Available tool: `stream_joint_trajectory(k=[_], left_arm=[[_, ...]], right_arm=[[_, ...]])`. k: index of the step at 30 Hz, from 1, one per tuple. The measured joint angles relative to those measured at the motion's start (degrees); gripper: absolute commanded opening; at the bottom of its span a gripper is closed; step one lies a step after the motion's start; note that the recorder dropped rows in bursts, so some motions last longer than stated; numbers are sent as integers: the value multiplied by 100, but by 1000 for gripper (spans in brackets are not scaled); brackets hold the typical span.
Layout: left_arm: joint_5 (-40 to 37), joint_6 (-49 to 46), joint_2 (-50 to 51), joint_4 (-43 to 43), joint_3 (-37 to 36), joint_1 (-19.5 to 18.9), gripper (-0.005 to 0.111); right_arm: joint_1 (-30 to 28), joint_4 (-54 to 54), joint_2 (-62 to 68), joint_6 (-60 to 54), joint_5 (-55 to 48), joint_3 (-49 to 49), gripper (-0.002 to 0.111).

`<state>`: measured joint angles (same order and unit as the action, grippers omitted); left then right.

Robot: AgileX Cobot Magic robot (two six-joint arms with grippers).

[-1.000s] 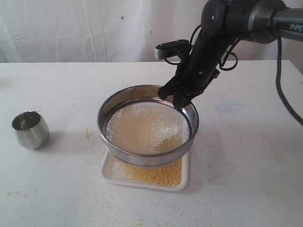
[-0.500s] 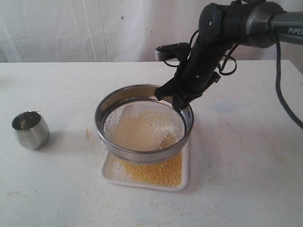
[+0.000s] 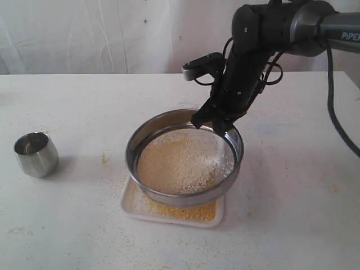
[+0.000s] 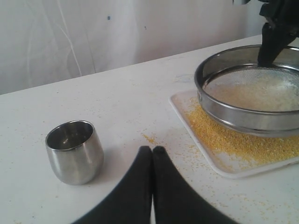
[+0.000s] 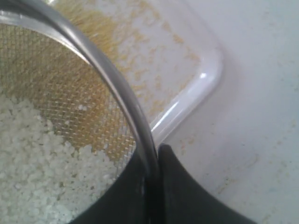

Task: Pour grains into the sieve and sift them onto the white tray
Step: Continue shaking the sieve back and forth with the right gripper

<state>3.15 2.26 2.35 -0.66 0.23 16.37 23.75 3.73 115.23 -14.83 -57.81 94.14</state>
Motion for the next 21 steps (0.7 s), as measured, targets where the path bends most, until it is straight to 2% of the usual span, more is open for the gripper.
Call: stream_joint_trajectory(k=[1,5,9,13,14,17,19,20,21], left_arm=[[0,0,0,0,0,0,0],[0,0,0,0,0,0,0],[0,0,0,0,0,0,0],[0,0,0,0,0,0,0],[0,0,0,0,0,0,0],[0,0,0,0,0,0,0],[0,0,0,0,0,0,0],[0,0,0,0,0,0,0],[0,0,0,0,0,0,0]], right_arm=[[0,-16,0,94,35,0,0],[-41,374,-10,-900,-143,0,0],[21,46,3,204,207,0,0],[-37,707,-7,-1131,-106,11,0],[-12,637,-7,-986,-148,-2,0],[8,187,6,402,287,-2,0],[-112,538,-5,-485,322,9,0],[-96,517,-14,-581,160,9,0],[-58,307,-14,-12,213,-2,0]])
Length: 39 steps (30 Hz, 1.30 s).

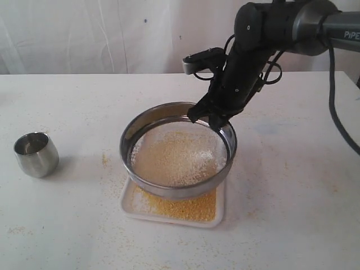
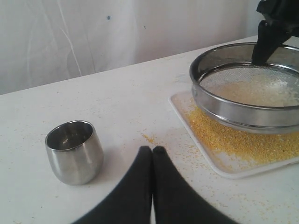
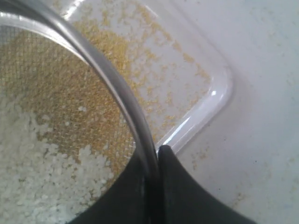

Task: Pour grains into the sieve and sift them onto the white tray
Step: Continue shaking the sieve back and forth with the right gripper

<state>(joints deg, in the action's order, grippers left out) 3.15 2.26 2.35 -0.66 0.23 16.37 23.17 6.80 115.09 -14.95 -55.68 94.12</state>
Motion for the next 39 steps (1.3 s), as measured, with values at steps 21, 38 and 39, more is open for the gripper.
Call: stream_joint_trajectory(k=[21,38,39], left_arm=[[0,0,0,0,0,0,0],[0,0,0,0,0,0,0],[0,0,0,0,0,0,0]], right_arm=[[9,987,22,-813,88,11,0],[86,403,-14,-1184,-627,11,0],[116,404,-14,-1186,-730,0,0]])
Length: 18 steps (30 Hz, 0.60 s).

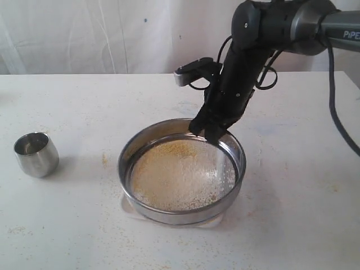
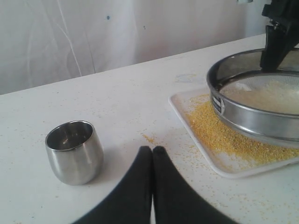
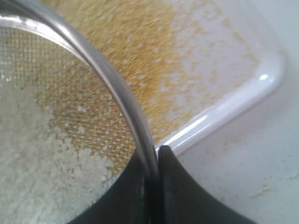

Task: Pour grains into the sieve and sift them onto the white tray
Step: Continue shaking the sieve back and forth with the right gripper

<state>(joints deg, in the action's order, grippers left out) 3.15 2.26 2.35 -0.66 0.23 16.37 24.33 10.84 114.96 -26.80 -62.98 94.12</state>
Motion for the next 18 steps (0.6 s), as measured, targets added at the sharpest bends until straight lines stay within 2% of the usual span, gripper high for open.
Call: stream_joint_trajectory(k=[4,5,9,11,13,15,18], left_arm=[[0,0,0,0,0,0,0],[0,0,0,0,0,0,0],[0,0,0,0,0,0,0],[0,0,0,0,0,0,0],[0,0,0,0,0,0,0],[0,0,0,0,0,0,0],[0,0,0,0,0,0,0]], right_arm=[[72,-547,0,1600,505,0,0],[58,-511,0,1575,534,0,0],[56,94,-8,139,57,12,0],[136,-63,-8,439,70,1,0],[135,-425,-8,1440,382,1,0],[98,-389,-8,1540,510,1,0],[91,219,-23,176,155,11,0]])
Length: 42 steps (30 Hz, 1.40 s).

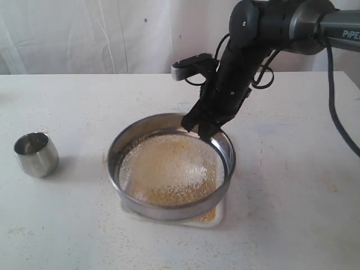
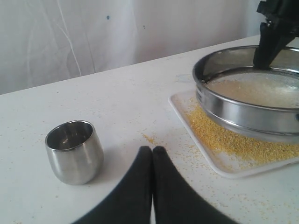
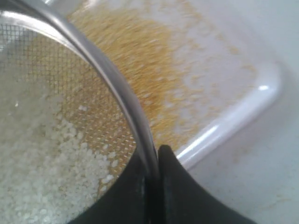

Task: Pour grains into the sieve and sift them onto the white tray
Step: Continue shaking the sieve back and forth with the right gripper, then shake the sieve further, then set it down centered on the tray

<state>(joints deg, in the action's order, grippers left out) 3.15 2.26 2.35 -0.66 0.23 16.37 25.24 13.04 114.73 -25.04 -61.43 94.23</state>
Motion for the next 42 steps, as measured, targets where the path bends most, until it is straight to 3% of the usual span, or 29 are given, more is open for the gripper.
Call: stream_joint_trajectory(k=[2,6,10,15,19,24,28,33,37,42], left_arm=[[0,0,0,0,0,0,0],[0,0,0,0,0,0,0],[0,0,0,0,0,0,0],[0,0,0,0,0,0,0],[0,0,0,0,0,0,0],[0,0,0,0,0,0,0],[0,0,0,0,0,0,0],[0,0,0,0,0,0,0],[0,0,0,0,0,0,0],[0,0,0,0,0,0,0]], right_arm=[[74,7,0,-41,-145,-12,0],[104,-650,0,1387,304,-12,0],[54,-74,0,-78,-81,-2,0],[158,-654,0,1189,154,-12,0],[100,-335,0,121,-148,-1,0],[143,-1084,0,1581,108,-12,0],[59,-476,0,284,-71,-1,0],[152,-897,0,1615,250,-12,0],[77,-380,0,349,37,-1,0],[138,-896,-4,1781,248,-12,0]])
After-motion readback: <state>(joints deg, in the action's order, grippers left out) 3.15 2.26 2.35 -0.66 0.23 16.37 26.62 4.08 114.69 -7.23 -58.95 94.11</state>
